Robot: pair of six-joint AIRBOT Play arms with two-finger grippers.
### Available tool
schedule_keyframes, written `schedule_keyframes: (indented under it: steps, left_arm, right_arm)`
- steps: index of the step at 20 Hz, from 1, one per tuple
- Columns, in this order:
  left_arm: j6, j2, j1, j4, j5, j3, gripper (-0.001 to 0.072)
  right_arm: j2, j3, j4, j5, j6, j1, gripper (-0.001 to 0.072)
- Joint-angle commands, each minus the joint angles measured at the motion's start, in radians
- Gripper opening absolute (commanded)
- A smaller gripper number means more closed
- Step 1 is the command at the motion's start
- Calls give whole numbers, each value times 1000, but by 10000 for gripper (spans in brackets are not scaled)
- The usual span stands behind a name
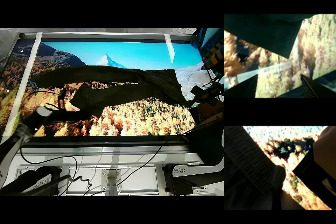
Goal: Fold the clothes and pants, and hang the long-sleeved shirts on hangers.
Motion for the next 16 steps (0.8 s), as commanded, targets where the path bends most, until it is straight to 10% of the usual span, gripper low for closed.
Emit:
schedule_keyframes:
  steps: [1,10,13,16]
  left_arm:
    - [-37,-80,-132,-38,184,-14,603]
    - [-5,-228,-179,-225,293,41,528]
    - [-3,-252,-192,-217,299,98,71]
    - [23,-241,-162,-160,275,158,15]
  right_arm:
    - [1,0,-1,-14,-1,-1,38]
    - [1,0,0,-37,-1,-1,37]
    - [1,0,0,-34,-1,-1,38]
    - [1,10,0,-29,-2,-1,37]
